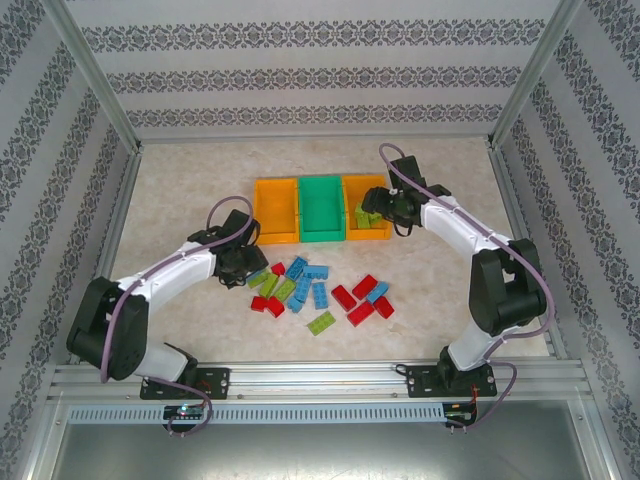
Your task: Sort the legos into containers by color
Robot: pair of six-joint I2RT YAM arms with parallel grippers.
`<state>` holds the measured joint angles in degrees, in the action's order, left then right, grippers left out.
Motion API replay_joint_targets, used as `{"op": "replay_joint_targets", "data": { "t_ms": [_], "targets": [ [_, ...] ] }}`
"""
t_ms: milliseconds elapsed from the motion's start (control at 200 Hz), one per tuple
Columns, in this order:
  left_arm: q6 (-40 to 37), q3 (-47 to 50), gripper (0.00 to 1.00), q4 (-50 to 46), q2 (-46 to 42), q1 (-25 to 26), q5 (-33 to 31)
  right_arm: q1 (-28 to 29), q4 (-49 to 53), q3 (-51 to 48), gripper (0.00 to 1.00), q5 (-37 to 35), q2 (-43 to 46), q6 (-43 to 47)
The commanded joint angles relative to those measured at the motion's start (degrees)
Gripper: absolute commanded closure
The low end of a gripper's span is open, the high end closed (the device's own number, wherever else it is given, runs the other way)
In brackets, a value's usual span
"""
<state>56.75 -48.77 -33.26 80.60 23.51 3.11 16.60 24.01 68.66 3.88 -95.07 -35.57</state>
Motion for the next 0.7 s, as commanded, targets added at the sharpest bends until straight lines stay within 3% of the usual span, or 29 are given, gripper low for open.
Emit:
{"op": "replay_joint_targets", "data": {
  "t_ms": [0,165,445,694],
  "targets": [
    [-2.61,-2.68,0.39,-3.86,-2.95,-0.62,-2.80,-0.41,0.52,-1.32,0.28,-1.10,2.38,0.76],
    [-8.63,-11.08,0.38,-4.26,-1.20,-1.26,-5.84,1.00,-0.20,-2.99,0.28,0.41,4.02,3.36],
    [-20.90,-32.58,0.38,-3.73,14.79,-4.56,-0.37,6.59,2.45,-8.66,0.28,-1.62,9.28,7.01],
    [-21.96,-43.67,0.34,-3.93,28.43,-5.77,3.66,7.61,1.97,-15.01,0.28,-2.77,14.29,2.23]
  ]
}}
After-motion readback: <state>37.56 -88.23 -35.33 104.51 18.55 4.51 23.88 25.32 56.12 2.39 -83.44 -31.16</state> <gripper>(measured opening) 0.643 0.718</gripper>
